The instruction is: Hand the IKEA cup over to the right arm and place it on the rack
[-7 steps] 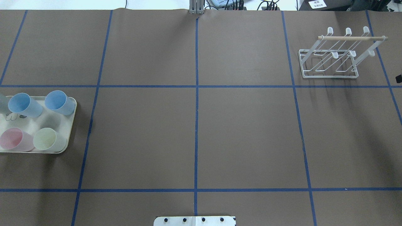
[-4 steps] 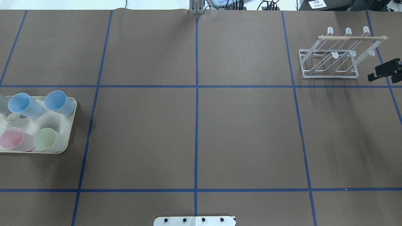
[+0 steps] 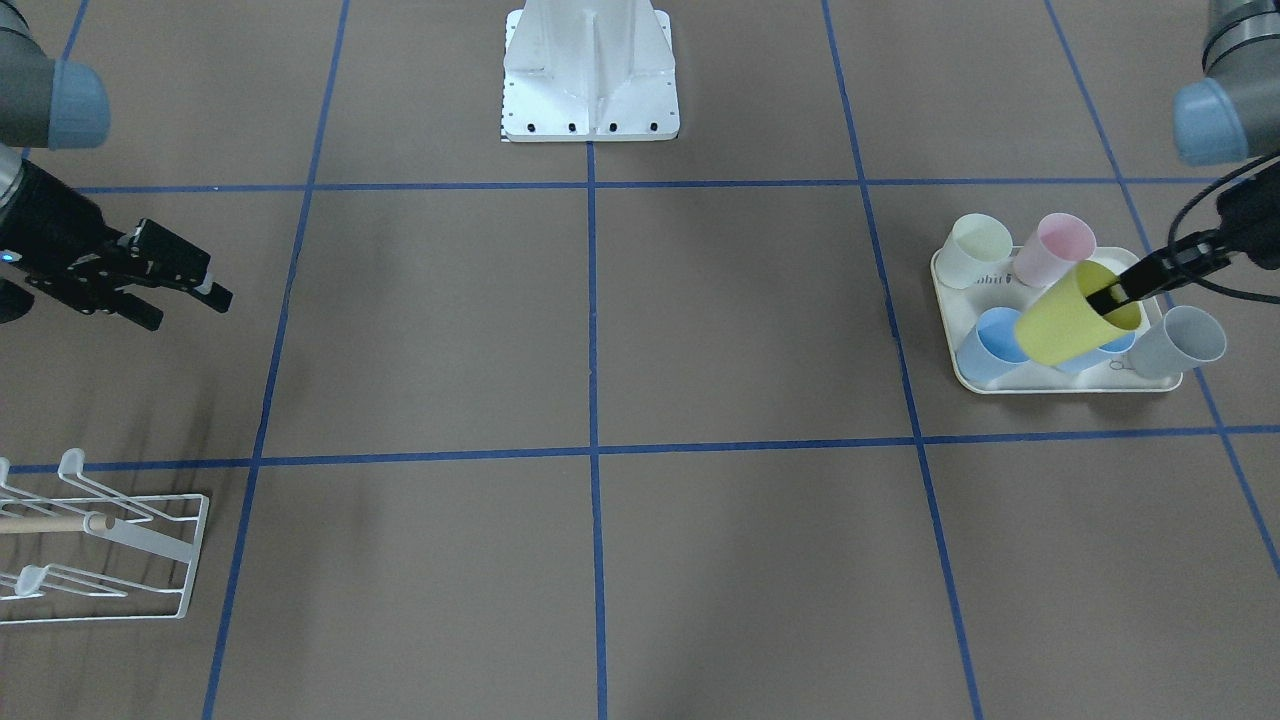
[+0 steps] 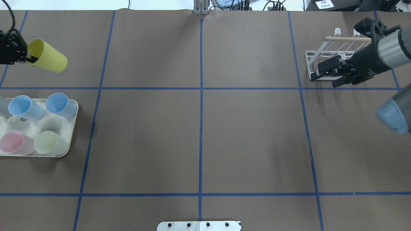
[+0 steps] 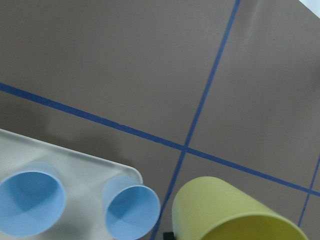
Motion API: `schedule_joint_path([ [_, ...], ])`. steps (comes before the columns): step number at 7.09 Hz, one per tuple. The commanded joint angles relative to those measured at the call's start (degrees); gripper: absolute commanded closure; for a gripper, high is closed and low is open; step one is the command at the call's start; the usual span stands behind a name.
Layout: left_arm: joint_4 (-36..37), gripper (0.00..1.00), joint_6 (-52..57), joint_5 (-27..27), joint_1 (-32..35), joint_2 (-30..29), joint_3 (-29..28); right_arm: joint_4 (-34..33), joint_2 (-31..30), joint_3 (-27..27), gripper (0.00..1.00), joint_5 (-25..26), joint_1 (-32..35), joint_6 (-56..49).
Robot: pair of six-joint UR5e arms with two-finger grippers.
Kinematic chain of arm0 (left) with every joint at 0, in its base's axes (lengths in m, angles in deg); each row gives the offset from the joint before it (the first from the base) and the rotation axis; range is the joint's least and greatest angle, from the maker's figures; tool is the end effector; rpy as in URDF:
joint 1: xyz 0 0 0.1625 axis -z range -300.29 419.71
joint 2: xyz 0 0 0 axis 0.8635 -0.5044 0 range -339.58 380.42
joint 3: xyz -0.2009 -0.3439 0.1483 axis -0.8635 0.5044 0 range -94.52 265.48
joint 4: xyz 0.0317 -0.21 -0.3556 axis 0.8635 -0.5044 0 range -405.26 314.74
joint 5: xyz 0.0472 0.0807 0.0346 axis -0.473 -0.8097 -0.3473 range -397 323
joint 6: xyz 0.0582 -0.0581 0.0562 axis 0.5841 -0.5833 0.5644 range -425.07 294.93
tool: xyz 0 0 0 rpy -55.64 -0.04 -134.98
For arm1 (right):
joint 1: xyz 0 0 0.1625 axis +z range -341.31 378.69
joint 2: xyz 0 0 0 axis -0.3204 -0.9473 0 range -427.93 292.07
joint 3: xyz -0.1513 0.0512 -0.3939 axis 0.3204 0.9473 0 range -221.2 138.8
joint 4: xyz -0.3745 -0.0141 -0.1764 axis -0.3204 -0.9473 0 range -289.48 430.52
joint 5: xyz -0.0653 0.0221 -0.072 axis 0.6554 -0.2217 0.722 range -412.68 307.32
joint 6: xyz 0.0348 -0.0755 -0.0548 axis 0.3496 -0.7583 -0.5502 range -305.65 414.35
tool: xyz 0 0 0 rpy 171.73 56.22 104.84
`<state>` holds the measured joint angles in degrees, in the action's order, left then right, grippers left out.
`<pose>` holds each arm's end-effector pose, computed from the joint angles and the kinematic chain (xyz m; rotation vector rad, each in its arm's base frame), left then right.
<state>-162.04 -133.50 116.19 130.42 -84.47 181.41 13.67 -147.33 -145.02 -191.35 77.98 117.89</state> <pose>0.1484 -0.5585 0.3905 -0.1811 1.2537 -0.2829 -0.2275 -0.4977 0.3692 0.0721 -1.2071 0.0750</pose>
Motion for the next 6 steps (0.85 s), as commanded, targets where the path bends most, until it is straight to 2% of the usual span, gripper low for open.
schedule_joint_path([
  [1, -0.1, 1.00, -2.8, 0.0, -7.4, -7.0, 0.1, 1.1, 4.9, -0.1, 0.01, 0.2, -4.3, 5.4],
  [2, -0.8, 1.00, -5.7, -2.2, -8.9, -9.4, 0.5, 1.2, 6.8, -0.2, 0.01, 0.4, -6.7, 6.7],
  [3, -5.6, 1.00, -13.8, -10.6, -11.9, -11.0, 1.0, 1.3, 7.5, -0.6, 0.01, 0.4, -7.5, 7.7],
  [4, -14.1, 1.00, -20.8, -17.9, -16.6, -11.0, 0.2, 8.5, 5.3, 0.4, 0.01, 2.0, -8.4, 7.8],
  [5, -19.9, 1.00, -26.5, -21.3, -19.8, -10.9, 0.1, 19.3, 4.0, 3.5, 0.01, 5.3, -10.0, 8.8],
  [6, -23.8, 1.00, -30.6, -21.4, -20.4, -10.9, 0.0, 23.7, 4.7, 4.7, 0.01, 6.6, -11.6, 16.0],
])
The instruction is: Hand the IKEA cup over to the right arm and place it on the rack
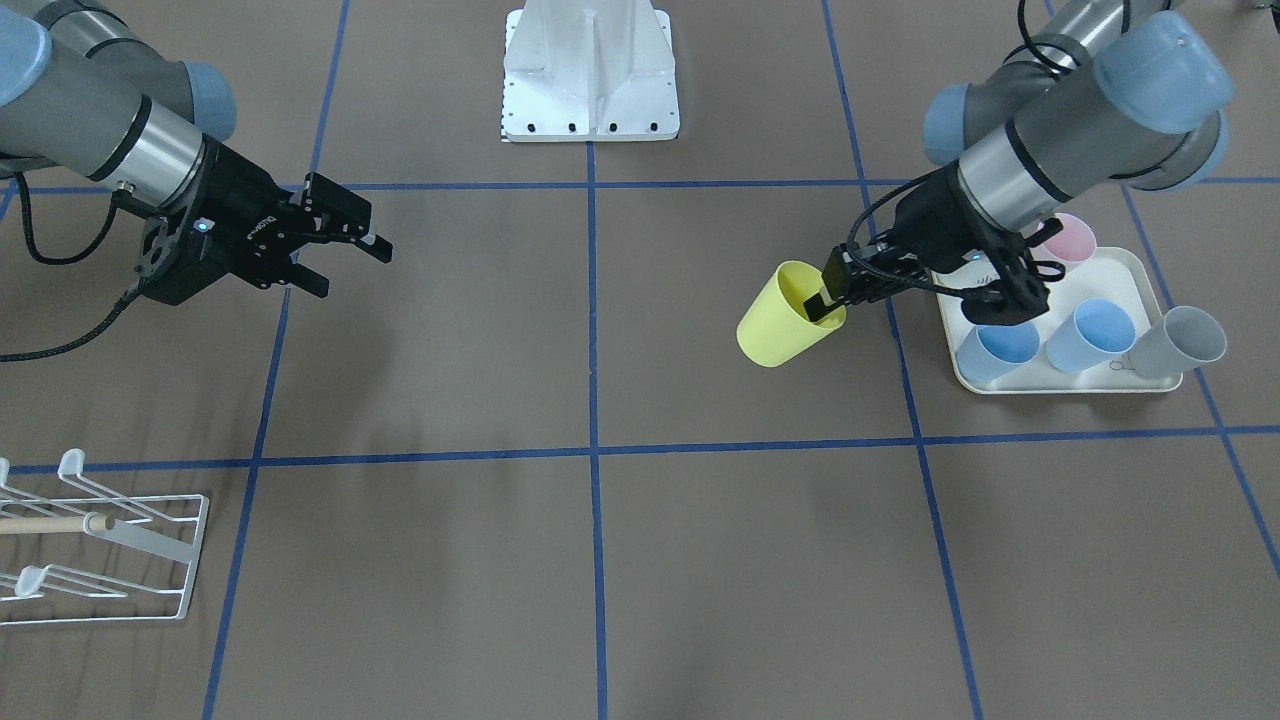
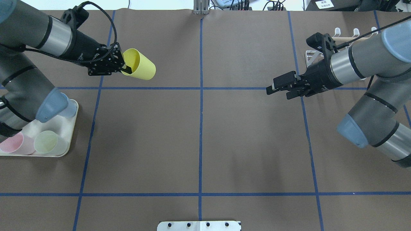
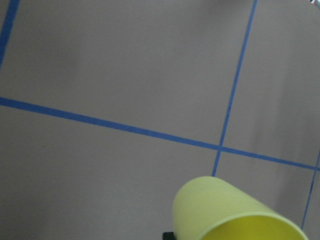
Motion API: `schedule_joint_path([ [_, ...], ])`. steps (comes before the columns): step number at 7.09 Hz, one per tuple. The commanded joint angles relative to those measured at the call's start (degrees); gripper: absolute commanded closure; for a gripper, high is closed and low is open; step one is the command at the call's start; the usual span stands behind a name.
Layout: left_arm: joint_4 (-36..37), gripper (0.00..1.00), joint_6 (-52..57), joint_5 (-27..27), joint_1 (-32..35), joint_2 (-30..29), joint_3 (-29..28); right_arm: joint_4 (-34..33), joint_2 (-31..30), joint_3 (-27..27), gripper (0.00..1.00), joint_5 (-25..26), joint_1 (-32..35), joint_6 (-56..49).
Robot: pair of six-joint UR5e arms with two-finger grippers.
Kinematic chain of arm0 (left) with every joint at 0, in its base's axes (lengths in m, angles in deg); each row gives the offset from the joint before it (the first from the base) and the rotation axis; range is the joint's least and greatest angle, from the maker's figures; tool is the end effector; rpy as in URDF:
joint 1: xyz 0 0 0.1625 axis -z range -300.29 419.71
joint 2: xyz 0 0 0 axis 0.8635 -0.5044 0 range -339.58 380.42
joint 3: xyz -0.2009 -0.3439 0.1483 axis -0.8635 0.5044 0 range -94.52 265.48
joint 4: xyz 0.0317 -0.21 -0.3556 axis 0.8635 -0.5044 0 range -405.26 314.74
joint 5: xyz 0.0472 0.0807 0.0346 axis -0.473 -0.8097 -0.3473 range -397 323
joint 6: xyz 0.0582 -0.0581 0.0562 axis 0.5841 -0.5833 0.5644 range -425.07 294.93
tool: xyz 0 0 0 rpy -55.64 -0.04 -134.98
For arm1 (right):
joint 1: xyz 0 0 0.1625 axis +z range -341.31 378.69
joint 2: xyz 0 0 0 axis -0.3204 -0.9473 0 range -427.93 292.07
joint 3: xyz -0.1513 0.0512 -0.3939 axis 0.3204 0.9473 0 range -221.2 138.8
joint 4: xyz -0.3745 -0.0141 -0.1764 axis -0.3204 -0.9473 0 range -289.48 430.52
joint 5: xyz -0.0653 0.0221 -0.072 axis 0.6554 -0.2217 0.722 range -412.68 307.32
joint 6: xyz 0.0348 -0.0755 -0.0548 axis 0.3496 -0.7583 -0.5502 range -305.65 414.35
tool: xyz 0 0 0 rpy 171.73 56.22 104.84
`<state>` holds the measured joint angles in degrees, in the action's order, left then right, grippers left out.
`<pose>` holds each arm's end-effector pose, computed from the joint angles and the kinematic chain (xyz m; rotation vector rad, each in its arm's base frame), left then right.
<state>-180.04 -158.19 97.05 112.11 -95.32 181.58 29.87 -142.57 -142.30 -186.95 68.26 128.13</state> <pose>0.3217 -0.5228 0.2580 -0.0609 1.4084 -0.2905 -0.3127 -0.4655 0.3184 0.1291 -1.3885 -0.0263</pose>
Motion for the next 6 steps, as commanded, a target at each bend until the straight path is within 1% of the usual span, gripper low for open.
schedule_joint_path([
  [1, -9.2, 1.00, -8.2, -2.3, -2.2, 0.0, -0.5, 7.6, 1.9, 2.0, 0.01, 4.2, -3.2, 10.3],
  [2, -14.7, 1.00, -13.1, -2.3, -2.4, 0.0, -1.7, 7.6, 4.6, 1.8, 0.01, 5.5, -4.0, 15.3],
  [3, -23.8, 1.00, -21.4, -3.0, -2.9, -0.3, -4.0, 7.6, 7.5, 2.0, 0.01, 6.8, -4.6, 18.6],
  [4, -32.1, 1.00, -30.4, -7.4, -4.7, -0.5, -5.5, 7.7, 9.9, 1.9, 0.01, 7.7, -5.0, 19.1],
  [5, -37.8, 1.00, -38.6, -12.5, -6.8, -0.5, -5.5, 7.8, 11.1, 1.3, 0.01, 9.0, -5.3, 19.1],
  [6, -42.4, 1.00, -43.4, -16.7, -8.6, -0.9, -5.5, 14.2, 10.9, 2.0, 0.01, 10.0, -6.1, 20.3],
])
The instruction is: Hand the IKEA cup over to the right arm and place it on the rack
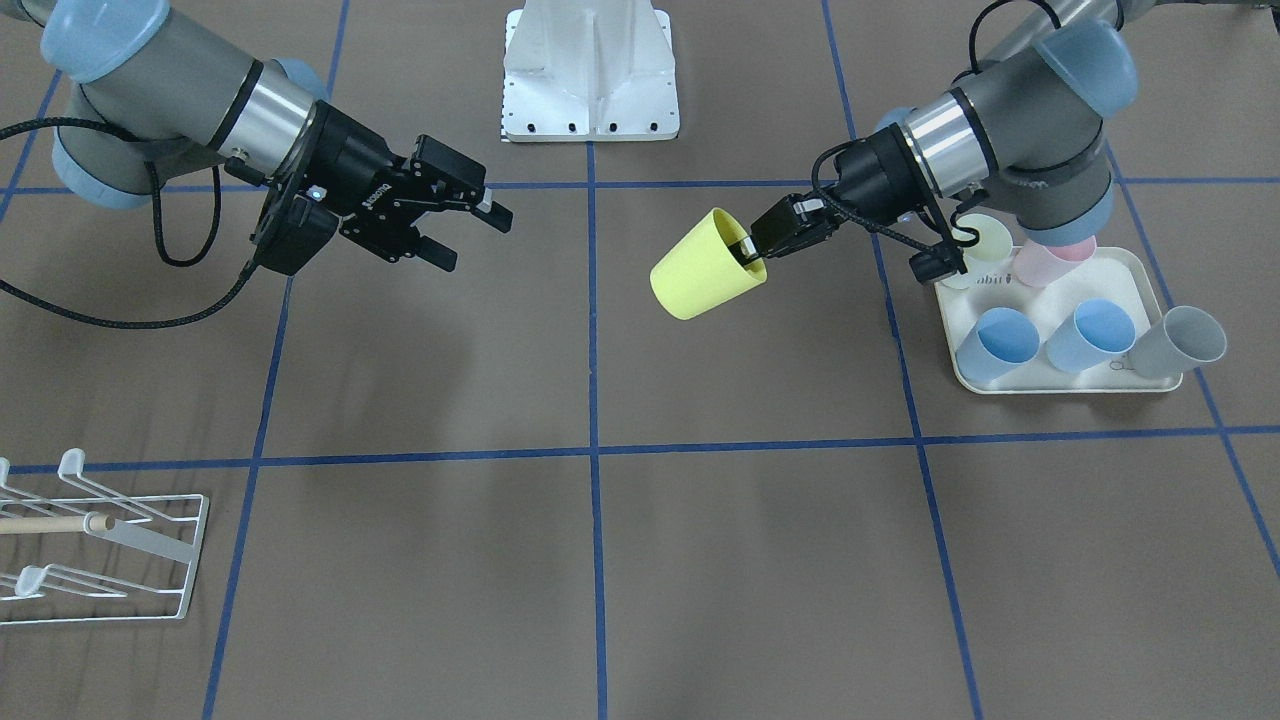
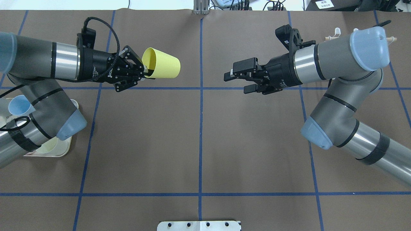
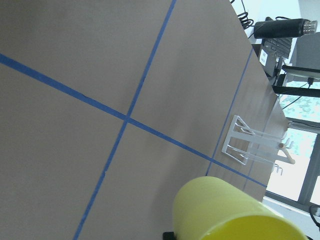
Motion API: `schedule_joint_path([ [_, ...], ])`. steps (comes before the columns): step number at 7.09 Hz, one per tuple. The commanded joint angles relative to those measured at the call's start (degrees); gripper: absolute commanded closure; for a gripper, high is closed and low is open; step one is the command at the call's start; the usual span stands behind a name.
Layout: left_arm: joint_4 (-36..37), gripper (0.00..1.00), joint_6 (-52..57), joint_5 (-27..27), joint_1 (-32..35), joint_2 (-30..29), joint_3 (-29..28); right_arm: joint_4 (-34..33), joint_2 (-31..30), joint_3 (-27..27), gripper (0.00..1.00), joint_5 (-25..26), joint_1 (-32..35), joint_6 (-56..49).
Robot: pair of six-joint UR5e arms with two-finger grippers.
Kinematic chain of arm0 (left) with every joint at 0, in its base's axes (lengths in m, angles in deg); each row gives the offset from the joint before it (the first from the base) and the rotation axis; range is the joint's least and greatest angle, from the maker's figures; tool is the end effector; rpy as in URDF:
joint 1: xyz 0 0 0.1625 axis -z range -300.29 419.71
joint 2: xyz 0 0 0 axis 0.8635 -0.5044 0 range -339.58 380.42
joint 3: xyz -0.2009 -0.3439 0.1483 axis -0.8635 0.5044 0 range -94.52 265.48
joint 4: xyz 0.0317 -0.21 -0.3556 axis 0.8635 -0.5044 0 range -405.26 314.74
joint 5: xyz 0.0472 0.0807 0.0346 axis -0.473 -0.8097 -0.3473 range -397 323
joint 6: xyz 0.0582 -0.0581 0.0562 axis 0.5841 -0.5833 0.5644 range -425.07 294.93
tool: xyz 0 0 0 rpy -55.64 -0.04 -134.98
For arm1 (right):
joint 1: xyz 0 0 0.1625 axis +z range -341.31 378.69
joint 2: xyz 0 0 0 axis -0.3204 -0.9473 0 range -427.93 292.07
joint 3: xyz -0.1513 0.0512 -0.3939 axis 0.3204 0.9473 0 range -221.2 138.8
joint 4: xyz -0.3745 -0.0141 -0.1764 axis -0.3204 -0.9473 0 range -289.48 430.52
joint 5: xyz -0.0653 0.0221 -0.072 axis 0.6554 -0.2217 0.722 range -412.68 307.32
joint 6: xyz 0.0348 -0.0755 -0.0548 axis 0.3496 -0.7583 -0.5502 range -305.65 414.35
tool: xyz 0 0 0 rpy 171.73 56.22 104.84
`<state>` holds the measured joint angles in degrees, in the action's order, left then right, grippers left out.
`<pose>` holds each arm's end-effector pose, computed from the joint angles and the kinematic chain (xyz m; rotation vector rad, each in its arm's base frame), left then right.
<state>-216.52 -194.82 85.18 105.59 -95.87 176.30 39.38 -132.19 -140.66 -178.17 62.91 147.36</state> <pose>0.3502 -0.4765 0.2437 -0.2829 1.8501 -0.5109 -0.3621 -0.4578 0.2141 0.1139 -1.6260 0.1247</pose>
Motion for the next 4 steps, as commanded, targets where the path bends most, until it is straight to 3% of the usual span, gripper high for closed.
schedule_joint_path([
  [1, -9.5, 1.00, -11.3, -6.7, -3.8, -0.4, -0.6, 11.3, 0.1, 1.7, 0.01, 3.6, -1.4, 7.5],
  [3, -23.2, 1.00, -16.9, -8.8, -5.0, -0.5, -6.1, 17.5, 0.7, 2.1, 0.01, 7.0, -2.3, 9.6],
  [4, -25.9, 1.00, -26.0, -12.1, -6.2, -0.7, -6.5, 22.0, 0.7, 2.2, 0.01, 11.2, -4.1, 12.9],
])
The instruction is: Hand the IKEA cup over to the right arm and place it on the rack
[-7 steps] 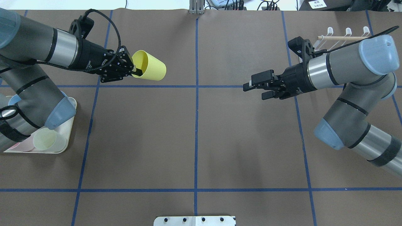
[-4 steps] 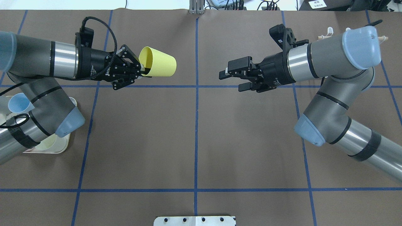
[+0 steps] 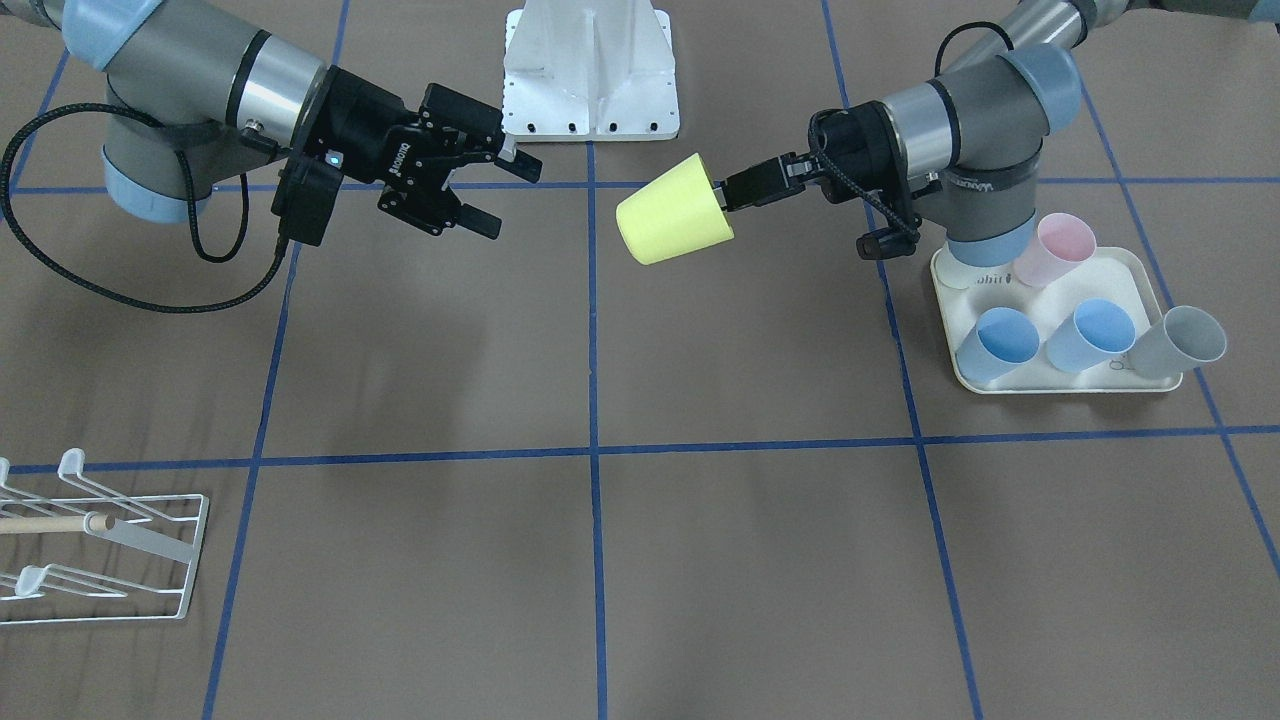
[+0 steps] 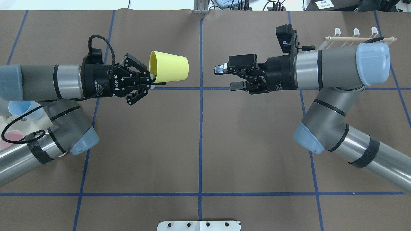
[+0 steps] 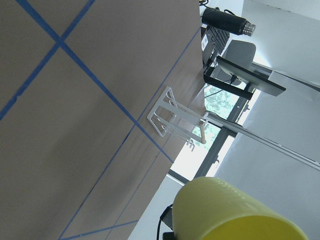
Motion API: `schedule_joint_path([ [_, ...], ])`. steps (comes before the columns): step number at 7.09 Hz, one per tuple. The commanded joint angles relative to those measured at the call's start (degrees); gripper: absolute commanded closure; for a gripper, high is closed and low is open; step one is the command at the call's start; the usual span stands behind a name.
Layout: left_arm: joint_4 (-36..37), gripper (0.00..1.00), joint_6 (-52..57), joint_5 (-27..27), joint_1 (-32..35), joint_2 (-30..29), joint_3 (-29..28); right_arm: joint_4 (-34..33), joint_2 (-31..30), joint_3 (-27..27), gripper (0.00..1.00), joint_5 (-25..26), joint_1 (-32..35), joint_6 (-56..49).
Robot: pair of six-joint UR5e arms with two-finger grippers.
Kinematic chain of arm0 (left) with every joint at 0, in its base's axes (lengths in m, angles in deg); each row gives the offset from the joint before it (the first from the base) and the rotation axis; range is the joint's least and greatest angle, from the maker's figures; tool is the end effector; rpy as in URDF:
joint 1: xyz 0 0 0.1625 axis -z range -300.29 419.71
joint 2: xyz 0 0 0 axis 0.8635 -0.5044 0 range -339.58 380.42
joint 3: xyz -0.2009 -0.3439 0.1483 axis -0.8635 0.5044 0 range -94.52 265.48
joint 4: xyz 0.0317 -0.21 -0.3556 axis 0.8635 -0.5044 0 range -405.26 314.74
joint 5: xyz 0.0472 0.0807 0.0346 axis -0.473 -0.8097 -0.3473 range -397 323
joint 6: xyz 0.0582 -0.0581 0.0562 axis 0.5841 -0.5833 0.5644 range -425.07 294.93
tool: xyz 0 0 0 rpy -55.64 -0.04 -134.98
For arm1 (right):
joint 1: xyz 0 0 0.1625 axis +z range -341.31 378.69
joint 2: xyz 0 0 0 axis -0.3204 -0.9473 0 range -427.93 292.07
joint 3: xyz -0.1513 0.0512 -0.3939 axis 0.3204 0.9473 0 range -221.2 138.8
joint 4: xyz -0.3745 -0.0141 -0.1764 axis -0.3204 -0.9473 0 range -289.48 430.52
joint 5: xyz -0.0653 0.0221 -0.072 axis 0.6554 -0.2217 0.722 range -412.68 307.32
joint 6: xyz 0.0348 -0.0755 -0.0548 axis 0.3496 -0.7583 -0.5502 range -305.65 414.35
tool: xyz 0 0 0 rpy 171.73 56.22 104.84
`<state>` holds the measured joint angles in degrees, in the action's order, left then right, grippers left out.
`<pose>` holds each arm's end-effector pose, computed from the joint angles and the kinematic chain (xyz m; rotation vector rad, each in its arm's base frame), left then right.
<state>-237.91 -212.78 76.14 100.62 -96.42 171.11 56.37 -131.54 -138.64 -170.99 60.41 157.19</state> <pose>0.3705 -0.4457 0.2576 -0.5452 2.1129 -0.5646 -0.3633 -0.4393 0.2015 0.1429 -1.8705 0.1820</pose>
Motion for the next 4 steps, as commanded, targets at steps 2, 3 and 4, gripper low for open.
schedule_joint_path([
  [2, -12.7, 1.00, -8.2, -5.3, -3.8, -0.8, -3.8, 8.6, 0.6, 0.1, 0.01, 9.1, -5.0, 3.4],
  [3, -13.6, 1.00, -8.9, -6.1, -4.6, -2.8, -4.2, 8.8, 1.1, 0.1, 0.01, 9.2, -5.4, 3.4],
  [4, -14.1, 1.00, -8.9, -8.1, -6.4, -2.8, -3.5, 9.6, 1.5, 0.1, 0.01, 9.4, -5.7, 3.4],
])
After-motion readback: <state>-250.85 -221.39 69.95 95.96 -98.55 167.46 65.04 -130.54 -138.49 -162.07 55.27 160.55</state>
